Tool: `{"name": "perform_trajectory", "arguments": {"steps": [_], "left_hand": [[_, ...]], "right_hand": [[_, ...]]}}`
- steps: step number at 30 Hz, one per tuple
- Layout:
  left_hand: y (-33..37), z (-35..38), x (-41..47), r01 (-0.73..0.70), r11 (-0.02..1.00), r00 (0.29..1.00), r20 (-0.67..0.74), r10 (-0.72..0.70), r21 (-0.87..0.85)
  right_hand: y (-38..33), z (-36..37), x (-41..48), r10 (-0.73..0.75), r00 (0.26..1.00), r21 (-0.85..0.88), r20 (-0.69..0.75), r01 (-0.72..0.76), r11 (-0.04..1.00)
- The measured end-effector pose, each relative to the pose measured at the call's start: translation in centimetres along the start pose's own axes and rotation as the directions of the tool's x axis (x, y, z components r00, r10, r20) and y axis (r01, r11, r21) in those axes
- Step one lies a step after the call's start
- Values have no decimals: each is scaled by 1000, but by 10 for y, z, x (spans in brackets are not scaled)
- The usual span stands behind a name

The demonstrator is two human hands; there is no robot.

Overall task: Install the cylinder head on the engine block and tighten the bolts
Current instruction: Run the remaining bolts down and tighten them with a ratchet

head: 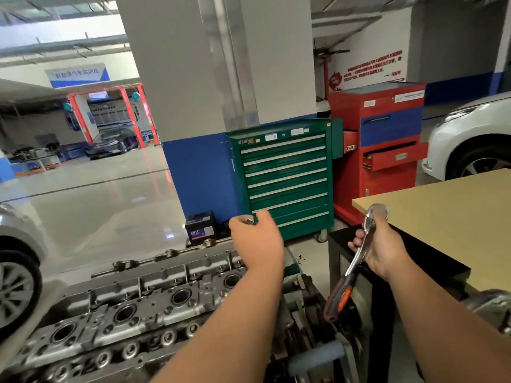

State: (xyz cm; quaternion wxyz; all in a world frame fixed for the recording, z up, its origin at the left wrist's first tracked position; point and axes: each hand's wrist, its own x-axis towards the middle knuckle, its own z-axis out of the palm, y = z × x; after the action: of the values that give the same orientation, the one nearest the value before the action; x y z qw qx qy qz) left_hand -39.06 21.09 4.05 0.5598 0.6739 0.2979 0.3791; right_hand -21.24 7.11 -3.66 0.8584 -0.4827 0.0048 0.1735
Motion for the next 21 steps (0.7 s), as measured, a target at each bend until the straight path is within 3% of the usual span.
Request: {"name": "perform_trajectory", "arguments": {"steps": [1, 2, 3, 4, 5, 6, 7, 9, 11, 13, 15, 16, 17, 19, 21], "left_hand": [[-4, 4, -7, -53, 998, 996, -67, 50, -32], [-7, -2, 1, -35, 999, 999, -33, 36, 33], [-4, -6, 10, 8, 995, 999, 40, -12, 100], [0, -17, 23, 71, 992, 974, 207, -90, 100], [4, -25, 32, 160, 985, 909, 379, -173, 65], [4, -29, 39, 179, 981, 887, 419, -196, 79], [1, -26, 36, 184, 980, 901, 386, -199, 76], [-5, -5, 13, 16, 996, 999, 45, -20, 93], [-9, 7, -2, -43, 999, 991, -131, 41, -10], [-5, -7, 14, 57, 998, 996, 67, -59, 40], [6, -28, 33, 224, 974, 879, 426, -214, 27], [8, -32, 38, 202, 975, 843, 490, -219, 89], [1, -28, 36, 241, 970, 887, 398, -233, 29], [-3, -9, 14, 72, 997, 987, 140, -77, 40], [-8, 3, -2, 42, 997, 998, -47, -45, -67]], "right_hand": [[1, -1, 0, 1, 1000, -9, -5, -1, 1000], [1, 0, 0, 0, 1000, -12, 1, 0, 1000], [1, 0, 0, -1, 1000, -16, 1, 2, 1000], [1, 0, 1, -1, 1000, -18, -2, 1, 1000], [2, 0, 1, 0, 1000, -18, -11, 0, 1000], [3, -1, 2, 1, 1000, -18, -14, -1, 1000], [3, -2, 2, -3, 1000, -17, -1, 3, 1000], [1, 0, 4, -20, 1000, -10, 2, 20, 1000], [3, -1, 4, -24, 1000, -18, -9, 24, 1000], [4, -3, 4, -34, 999, -14, -2, 34, 999], [6, -5, 5, -20, 1000, -13, -12, 20, 1000], [7, -6, 6, -11, 1000, -11, -3, 11, 1000], [6, -6, 8, -9, 1000, -9, 15, 9, 1000], [3, -4, 11, -14, 1000, -6, 22, 14, 1000], [3, -4, 10, -7, 1000, -10, 9, 7, 1000]]}}
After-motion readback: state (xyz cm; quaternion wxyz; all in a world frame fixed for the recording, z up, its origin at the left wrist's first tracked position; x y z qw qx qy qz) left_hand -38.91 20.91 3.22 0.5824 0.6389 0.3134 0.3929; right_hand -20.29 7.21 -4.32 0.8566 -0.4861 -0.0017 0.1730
